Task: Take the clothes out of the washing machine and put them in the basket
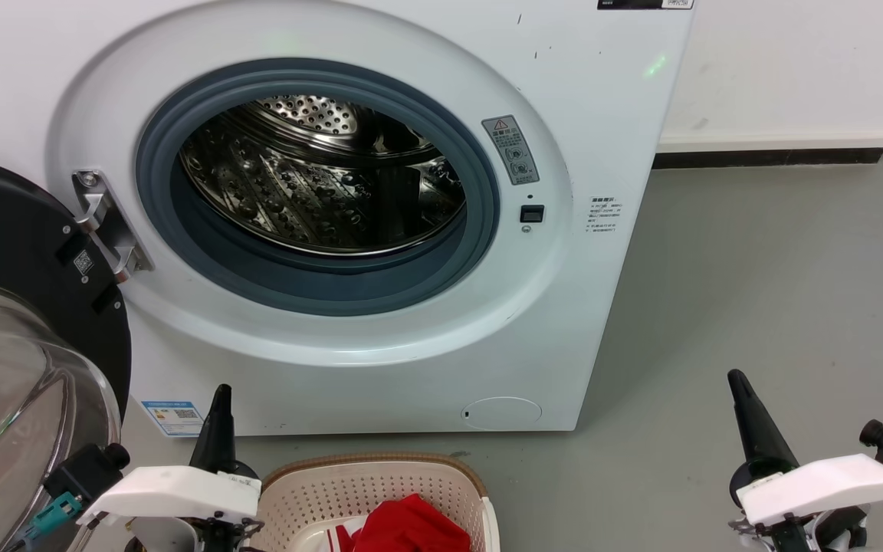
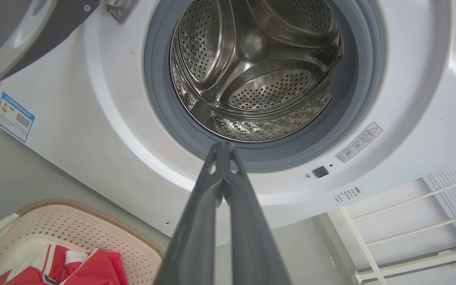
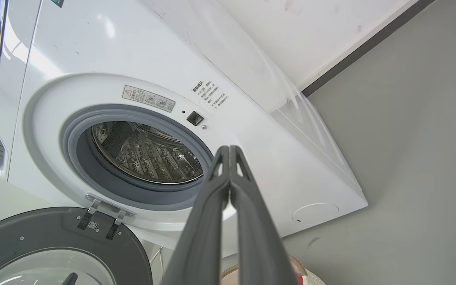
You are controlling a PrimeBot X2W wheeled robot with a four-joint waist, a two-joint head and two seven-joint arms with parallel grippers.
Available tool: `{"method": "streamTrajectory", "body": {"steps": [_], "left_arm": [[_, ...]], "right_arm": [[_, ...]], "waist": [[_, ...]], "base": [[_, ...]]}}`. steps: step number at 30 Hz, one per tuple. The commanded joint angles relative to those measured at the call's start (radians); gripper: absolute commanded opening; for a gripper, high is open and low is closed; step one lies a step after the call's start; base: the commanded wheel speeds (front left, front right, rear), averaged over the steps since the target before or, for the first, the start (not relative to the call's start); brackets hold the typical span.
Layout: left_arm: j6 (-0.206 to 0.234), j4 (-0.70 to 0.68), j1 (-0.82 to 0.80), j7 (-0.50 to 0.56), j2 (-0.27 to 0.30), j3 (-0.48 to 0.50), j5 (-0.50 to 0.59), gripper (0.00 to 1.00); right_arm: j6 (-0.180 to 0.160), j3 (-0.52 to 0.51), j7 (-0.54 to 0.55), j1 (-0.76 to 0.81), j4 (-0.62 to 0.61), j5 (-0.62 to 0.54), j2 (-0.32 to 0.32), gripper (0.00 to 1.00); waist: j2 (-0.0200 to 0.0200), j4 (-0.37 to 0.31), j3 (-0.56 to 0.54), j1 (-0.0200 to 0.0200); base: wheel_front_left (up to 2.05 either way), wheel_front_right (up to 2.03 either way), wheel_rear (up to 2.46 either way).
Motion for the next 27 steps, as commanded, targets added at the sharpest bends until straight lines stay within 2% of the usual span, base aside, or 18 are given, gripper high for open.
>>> {"method": "streamTrajectory", "body": {"steps": [1,27], "left_arm": [[-0.009,-0.008,-0.028,0.007,0.001,0.007,-0.03,0.0],[-0.03,0.002,-0.038,0.08,-0.001,0.033,-0.319,0.0]], "right_arm": [[0.0,-0.004,0.004,-0.028,-0.006,0.033,-0.008,0.0],[0.0,-0.034,0.044,-0.055,0.028,0.342,-0.009,0.0]], "waist": [[0.0,0.001,0.0,-0.0001],[0.0,0.012,0.005,-0.0001]], "base": [[0.0,0.0,0.0],[0.0,0.0,0.0]]}}
